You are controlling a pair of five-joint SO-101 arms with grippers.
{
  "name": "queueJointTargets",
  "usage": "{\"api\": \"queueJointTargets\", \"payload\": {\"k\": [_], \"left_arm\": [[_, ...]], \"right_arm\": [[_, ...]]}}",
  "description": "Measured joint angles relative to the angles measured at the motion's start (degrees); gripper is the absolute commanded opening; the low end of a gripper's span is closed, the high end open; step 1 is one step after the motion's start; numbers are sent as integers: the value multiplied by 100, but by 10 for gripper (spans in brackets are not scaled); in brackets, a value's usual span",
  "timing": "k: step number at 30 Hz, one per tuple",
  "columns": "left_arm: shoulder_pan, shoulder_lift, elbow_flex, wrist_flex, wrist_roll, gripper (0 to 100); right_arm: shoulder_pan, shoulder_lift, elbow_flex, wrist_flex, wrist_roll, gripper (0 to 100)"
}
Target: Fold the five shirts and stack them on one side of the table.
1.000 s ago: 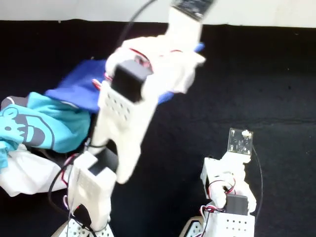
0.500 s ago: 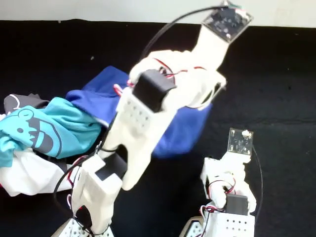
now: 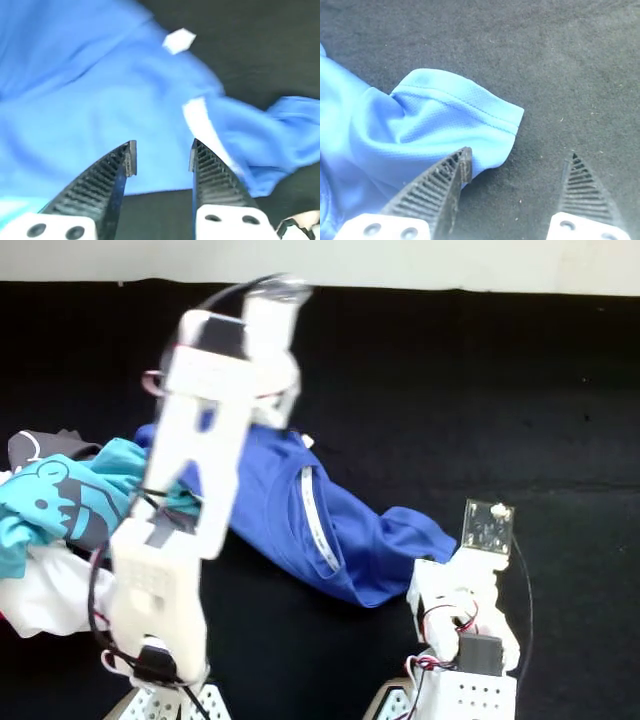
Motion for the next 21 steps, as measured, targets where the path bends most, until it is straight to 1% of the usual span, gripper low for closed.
{"api": "queueJointTargets", "payload": {"k": [1, 3, 5, 9, 11, 14, 17, 19, 21], "left_arm": [[-202, 0, 211, 0, -44, 181], [-527, -18, 721, 0, -378, 181], [-747, -202, 1319, 9, -738, 181], [-1240, -1037, 2646, 9, -1336, 181], [-1591, -1468, 3393, -158, -1591, 181], [-2303, -1952, 4633, -905, -1873, 181], [-3130, -2171, 5846, -2048, -2189, 181], [-3666, -2189, 6409, -2796, -2330, 181], [-4158, -2207, 6681, -3341, -2374, 181]], "right_arm": [[53, 0, 0, -97, 0, 285], [193, 0, 0, -413, 9, 285], [316, 0, 0, -659, 202, 285], [352, 0, 0, -747, 440, 285], [360, 0, -9, -747, 475, 285], [360, 0, -273, -695, 475, 285], [343, 0, -677, -554, 492, 285], [264, 0, -941, -431, 492, 285], [114, 141, -1240, -316, 492, 285]]}}
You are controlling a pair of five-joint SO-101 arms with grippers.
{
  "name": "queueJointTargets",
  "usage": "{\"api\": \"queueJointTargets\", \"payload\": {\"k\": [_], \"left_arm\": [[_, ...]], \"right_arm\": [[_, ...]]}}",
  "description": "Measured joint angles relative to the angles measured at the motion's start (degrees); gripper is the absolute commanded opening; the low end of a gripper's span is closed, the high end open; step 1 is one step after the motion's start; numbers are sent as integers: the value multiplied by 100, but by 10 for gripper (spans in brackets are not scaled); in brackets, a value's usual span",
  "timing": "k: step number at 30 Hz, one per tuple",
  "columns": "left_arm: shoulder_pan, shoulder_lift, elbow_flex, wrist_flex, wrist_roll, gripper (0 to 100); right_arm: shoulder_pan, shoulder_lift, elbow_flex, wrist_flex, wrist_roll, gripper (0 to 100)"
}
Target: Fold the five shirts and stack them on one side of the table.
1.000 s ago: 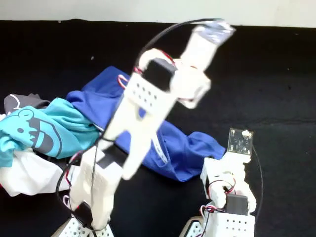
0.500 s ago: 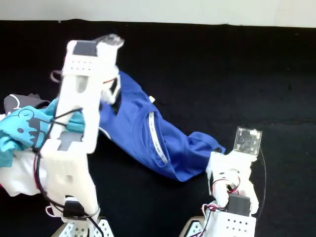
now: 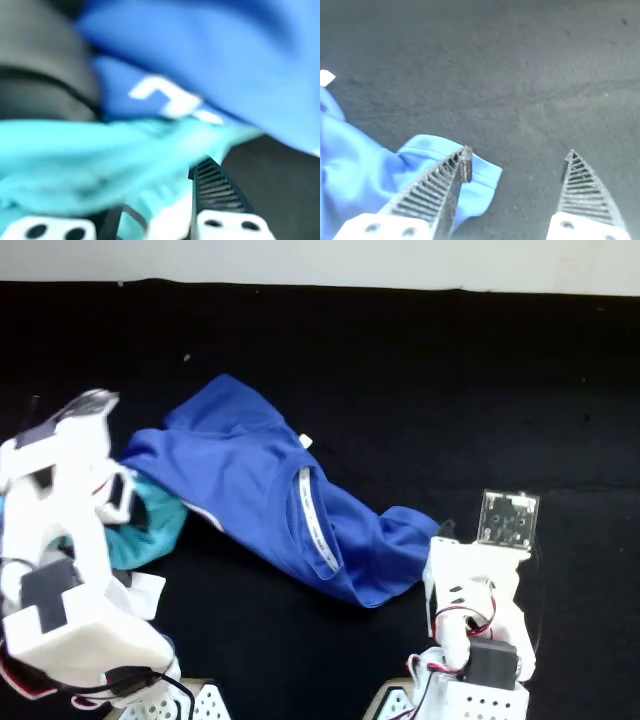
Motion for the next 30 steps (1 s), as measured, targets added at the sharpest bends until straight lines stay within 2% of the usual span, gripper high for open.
{"api": "queueJointTargets", "payload": {"k": [4, 7, 11, 16, 23, 26, 30], "left_arm": [[-897, -79, 44, -281, -9, 181], [-1477, -79, -158, -281, -9, 181], [-2031, -79, -651, 149, -9, 181], [-2022, -79, -976, 809, -18, 181], [-1662, -79, -993, 985, -26, 181], [-1653, -79, -993, 985, -26, 181], [-1653, -79, -993, 1011, -26, 181]], "right_arm": [[-185, 853, -782, 44, 0, 285], [-404, 2040, -1618, 62, 0, 285], [-897, 4062, -3095, 413, 0, 285], [-1952, 6488, -4993, 1169, 0, 285], [-3763, 9187, -6734, 1635, 0, 288], [-4281, 10084, -7349, 1723, 0, 288], [-4589, 11086, -8404, 2022, 0, 288]]}}
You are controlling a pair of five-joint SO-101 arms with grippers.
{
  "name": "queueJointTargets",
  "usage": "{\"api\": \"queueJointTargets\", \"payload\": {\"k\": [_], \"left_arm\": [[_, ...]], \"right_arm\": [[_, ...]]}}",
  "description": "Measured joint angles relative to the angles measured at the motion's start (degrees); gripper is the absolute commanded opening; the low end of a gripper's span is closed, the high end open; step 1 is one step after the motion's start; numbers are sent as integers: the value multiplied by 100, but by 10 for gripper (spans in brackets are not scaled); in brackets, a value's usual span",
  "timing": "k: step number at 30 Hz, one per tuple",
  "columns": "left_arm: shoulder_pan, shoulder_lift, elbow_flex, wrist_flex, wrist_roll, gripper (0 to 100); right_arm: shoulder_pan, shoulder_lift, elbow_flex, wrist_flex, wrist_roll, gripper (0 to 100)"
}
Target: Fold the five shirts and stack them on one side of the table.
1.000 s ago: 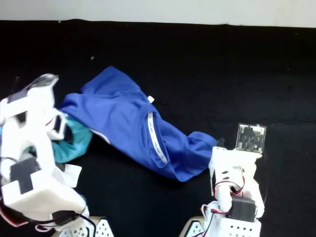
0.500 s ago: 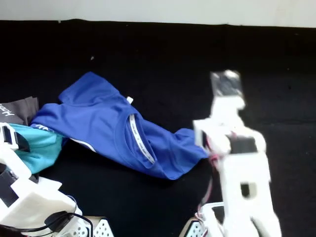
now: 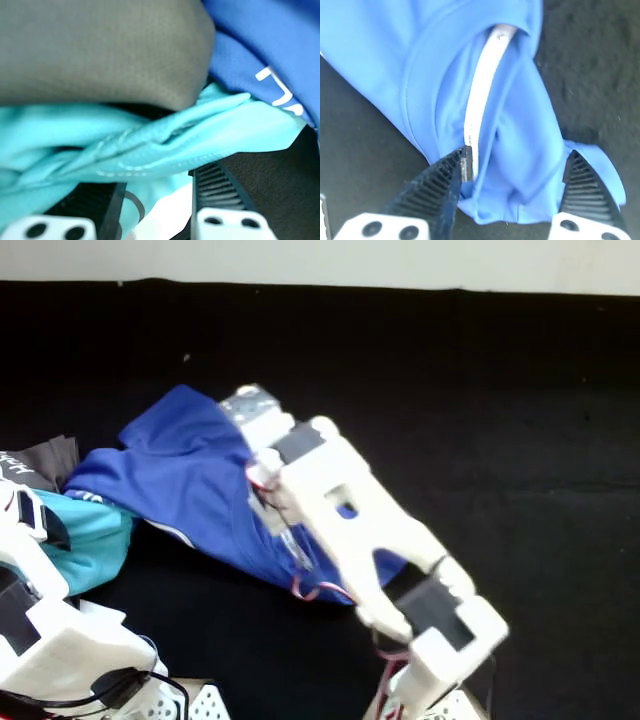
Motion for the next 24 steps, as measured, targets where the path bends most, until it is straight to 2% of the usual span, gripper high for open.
{"api": "queueJointTargets", "payload": {"k": [12, 15, 18, 19, 24], "left_arm": [[0, 0, 0, 9, 0, 181], [0, 0, 0, 9, 0, 181], [0, 0, 0, 9, 0, 181], [0, 0, 0, 9, 0, 181], [0, 0, 0, 9, 0, 181]], "right_arm": [[-88, 2787, -2884, 308, 0, 281], [-88, 3305, -3420, 457, 0, 197], [-79, 3736, -3930, 633, 0, 27], [-44, 3824, -4105, 695, 0, 0], [378, 3938, -5029, 1055, 0, 6]]}}
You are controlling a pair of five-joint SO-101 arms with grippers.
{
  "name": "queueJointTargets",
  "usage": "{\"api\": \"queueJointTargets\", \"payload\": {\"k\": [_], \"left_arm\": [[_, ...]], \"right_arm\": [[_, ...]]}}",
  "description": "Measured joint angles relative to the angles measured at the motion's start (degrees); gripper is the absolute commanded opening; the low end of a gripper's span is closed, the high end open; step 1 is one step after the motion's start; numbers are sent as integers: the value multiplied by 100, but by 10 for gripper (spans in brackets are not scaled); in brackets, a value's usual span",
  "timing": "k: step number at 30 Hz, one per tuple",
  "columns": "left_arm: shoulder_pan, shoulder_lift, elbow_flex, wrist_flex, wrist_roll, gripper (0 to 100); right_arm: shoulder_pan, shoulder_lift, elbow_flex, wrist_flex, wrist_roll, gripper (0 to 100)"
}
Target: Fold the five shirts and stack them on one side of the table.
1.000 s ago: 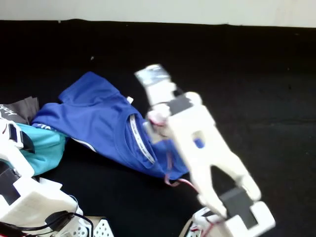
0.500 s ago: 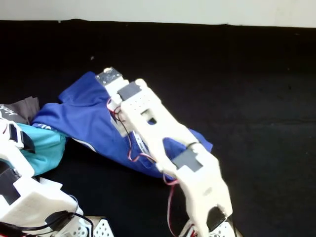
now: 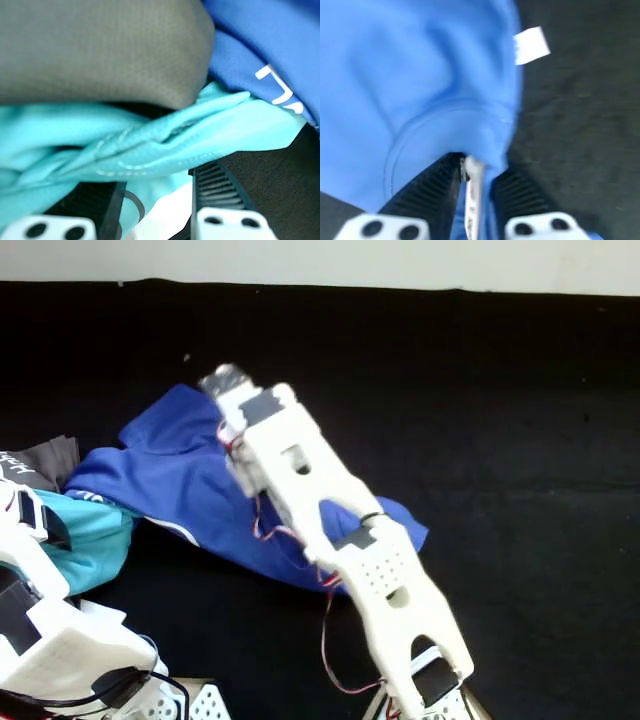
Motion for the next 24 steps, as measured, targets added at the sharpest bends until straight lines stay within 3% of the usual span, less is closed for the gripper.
{"api": "queueJointTargets", "payload": {"k": [4, 9, 13, 18, 24], "left_arm": [[0, 0, 0, 18, 0, 181], [105, 0, 0, 334, 0, 181], [343, 0, 0, 492, 0, 181], [633, 0, 0, 519, 0, 181], [756, 0, -246, 668, 0, 181]], "right_arm": [[598, 0, -958, 404, 53, 6], [1486, 0, -2338, 1002, 774, 5], [2215, -237, -2585, 1037, 1327, 5], [2708, -1345, -1565, 1046, 1793, 5], [2919, -3341, 1196, 1046, 2136, 5]]}}
